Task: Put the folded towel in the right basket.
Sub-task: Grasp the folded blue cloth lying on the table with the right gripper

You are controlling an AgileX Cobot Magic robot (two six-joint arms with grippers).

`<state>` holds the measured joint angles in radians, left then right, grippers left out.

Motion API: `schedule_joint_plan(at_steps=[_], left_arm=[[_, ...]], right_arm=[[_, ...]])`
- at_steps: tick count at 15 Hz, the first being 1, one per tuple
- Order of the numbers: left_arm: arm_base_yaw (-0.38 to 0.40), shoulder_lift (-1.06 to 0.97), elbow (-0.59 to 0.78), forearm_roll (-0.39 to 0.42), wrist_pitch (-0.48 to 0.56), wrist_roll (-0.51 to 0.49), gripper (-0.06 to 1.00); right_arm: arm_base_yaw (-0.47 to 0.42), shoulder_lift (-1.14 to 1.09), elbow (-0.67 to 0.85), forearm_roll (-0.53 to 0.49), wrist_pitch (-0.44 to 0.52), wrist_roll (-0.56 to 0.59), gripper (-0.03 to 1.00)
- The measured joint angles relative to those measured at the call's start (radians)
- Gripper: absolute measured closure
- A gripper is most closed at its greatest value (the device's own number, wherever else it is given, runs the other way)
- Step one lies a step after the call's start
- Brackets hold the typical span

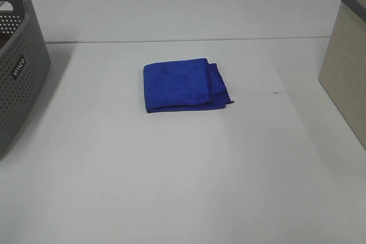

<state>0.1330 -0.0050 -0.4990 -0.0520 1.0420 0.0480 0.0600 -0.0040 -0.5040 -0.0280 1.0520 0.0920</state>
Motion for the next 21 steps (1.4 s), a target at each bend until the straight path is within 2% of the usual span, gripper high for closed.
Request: schedule_joint_plan(at_steps=[3,13,14,18,21], left_arm=[[0.063,0.0,0.0,0.0,0.0,0.0,-0.04],[0.062,0.0,0.0,0.0,0.0,0.0,-0.04],[0.052,0.0,0.0,0.0,0.0,0.0,-0.04],[-0.106,0.0,0.0,0.004,0.0,0.0,-0.04],[-0.119,0.0,0.0,0.004,0.0,0.0,-0.04]], right_arm=[[0.0,0.0,0.0,0.0,0.0,0.0,0.0],[0.0,0.0,0.0,0.0,0.0,0.0,0.0],[0.0,0.0,0.0,0.0,0.0,0.0,0.0],[0.0,0.0,0.0,0.0,0.0,0.0,0.0],[0.0,0.0,0.0,0.0,0.0,0.0,0.0]])
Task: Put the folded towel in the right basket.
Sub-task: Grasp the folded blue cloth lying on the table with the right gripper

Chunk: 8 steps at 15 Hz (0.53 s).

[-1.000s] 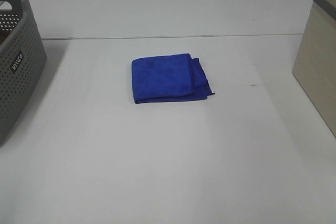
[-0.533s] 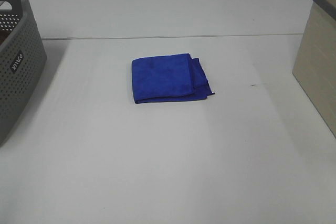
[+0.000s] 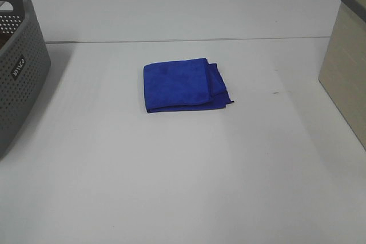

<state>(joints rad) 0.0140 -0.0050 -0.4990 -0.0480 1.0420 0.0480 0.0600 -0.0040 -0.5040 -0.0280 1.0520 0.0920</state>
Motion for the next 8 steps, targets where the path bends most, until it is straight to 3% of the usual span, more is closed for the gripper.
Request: schedule_joint_plan(at_steps=[8], left_arm=[[0.0,0.0,0.0,0.0,0.0,0.0,-0.04]], right_arm=[[0.0,0.0,0.0,0.0,0.0,0.0,0.0]])
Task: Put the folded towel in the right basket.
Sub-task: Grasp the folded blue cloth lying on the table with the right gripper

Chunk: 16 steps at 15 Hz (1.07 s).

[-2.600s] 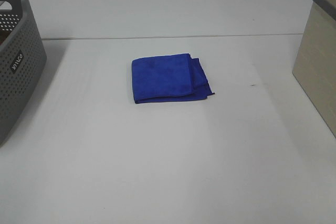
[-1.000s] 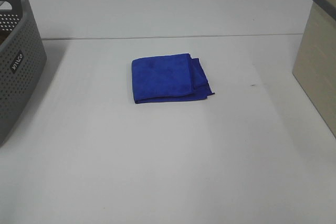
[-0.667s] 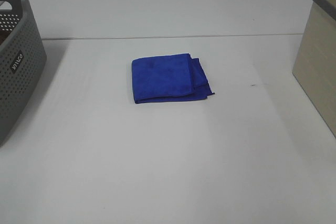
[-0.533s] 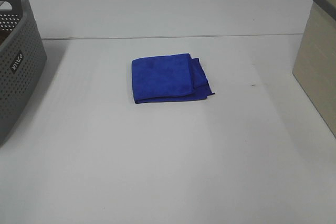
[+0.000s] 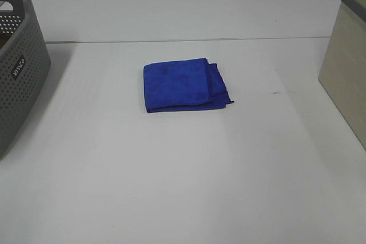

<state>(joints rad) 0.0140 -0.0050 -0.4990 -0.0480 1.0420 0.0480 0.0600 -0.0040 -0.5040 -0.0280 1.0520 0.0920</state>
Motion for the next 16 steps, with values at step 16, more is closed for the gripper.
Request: schedule_joint_plan(at_steps=[16], left_arm=[[0.0,0.0,0.0,0.0,0.0,0.0,-0.04]], right_arm=[[0.0,0.248,-0.064,0.033,0.041,-0.001,0.0]])
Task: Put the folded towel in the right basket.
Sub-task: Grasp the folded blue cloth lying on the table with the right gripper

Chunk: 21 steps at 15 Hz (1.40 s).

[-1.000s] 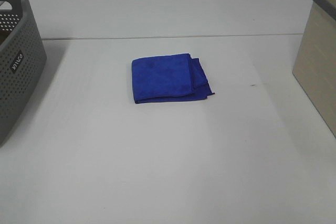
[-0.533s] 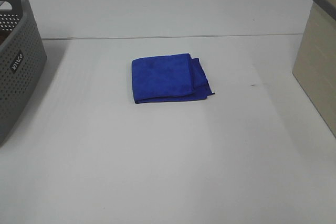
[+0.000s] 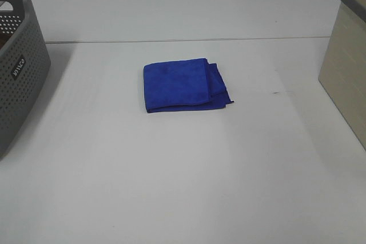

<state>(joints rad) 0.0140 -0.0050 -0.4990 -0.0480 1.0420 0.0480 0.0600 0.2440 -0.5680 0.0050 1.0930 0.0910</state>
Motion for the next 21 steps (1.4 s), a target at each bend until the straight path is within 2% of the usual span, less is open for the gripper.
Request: schedule_joint_plan(at_steps=[3,4,6,8,9,13,15,17,18,21], left_arm=[[0.0,0.0,0.0,0.0,0.0,0.0,-0.04],[0.0,0.0,0.0,0.0,0.0,0.0,-0.04],[0.0,0.0,0.0,0.0,0.0,0.0,-0.04],[0.0,0.0,0.0,0.0,0.0,0.0,-0.04],[0.0,0.0,0.0,0.0,0.0,0.0,-0.04],[0.0,0.0,0.0,0.0,0.0,0.0,-0.04],[0.0,0.0,0.0,0.0,0.0,0.0,-0.04],[0.0,0.0,0.0,0.0,0.0,0.0,-0.04],[0.0,0.0,0.0,0.0,0.0,0.0,-0.04],[0.0,0.0,0.0,0.0,0.0,0.0,-0.04]], right_arm=[[0.0,0.405,-0.265,0.011,0.078,0.0,0.0],[0.0,0.631,-0.463,0.016,0.086,0.002,0.0],[0.0,0.761,-0.577,0.037,0.066,0.0,0.0],[0.0,0.929,-0.702,0.095,-0.013,-0.026,0.0],[0.0,1.013,-0.768,0.159,-0.025,-0.064,0.0],[0.001,1.43,-1.045,0.535,-0.026,-0.272,0.0],[0.002,1.595,-1.143,0.588,-0.02,-0.298,0.0],[0.004,1.803,-1.271,0.595,-0.002,-0.302,0.0],[0.028,1.961,-1.399,0.6,0.012,-0.302,0.0],[0.068,2.189,-1.595,0.611,0.044,-0.279,0.0]])
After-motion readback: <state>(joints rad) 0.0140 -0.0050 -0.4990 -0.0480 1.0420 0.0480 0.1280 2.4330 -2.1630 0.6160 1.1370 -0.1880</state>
